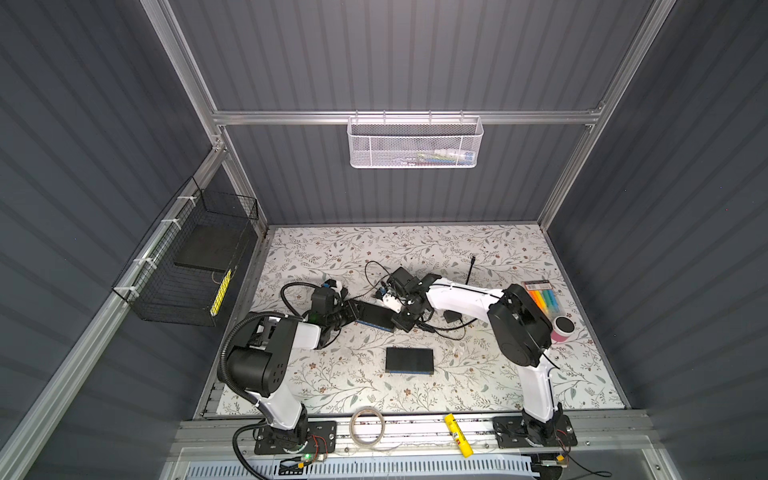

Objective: Insert the plug into the switch port

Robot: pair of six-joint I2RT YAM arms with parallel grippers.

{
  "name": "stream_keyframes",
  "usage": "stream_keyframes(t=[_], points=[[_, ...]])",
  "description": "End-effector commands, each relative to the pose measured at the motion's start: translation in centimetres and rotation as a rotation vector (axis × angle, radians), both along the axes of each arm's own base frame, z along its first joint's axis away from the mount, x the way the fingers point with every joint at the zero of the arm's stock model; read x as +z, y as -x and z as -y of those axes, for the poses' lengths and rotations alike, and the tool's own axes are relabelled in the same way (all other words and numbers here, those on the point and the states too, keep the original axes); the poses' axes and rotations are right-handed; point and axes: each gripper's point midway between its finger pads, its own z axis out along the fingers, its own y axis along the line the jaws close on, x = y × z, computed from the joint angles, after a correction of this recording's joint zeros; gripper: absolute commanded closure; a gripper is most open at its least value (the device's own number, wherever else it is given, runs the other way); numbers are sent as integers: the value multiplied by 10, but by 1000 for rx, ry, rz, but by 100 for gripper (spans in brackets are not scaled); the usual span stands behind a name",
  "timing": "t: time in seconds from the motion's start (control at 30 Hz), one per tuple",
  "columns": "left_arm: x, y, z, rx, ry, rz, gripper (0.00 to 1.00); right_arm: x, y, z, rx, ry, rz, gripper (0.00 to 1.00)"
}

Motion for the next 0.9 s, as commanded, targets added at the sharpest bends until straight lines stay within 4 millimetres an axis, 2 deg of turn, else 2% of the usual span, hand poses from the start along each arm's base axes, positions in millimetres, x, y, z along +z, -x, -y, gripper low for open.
stream_keyframes(t=[0.0,0.13,0.27,0.47,0.67,0.87], points=[[-76,91,-13,-50,-90,-435,60,29,-12,0,24,-86,68,70],[-73,87,-15,-52,-108,-427,60,33,-15,27,33,-42,82,70],[-71,86,-14,-53,-111,-423,60,29,-9,38,122,-19,96,70],[-69,85,-15,-54,-118,-418,61,12,-1,30,232,15,89,70],[-70,88,-16,-56,-121,-422,61,5,10,14,295,-20,75,68],[-70,90,-16,-55,-118,-424,61,-10,9,17,298,25,76,68]])
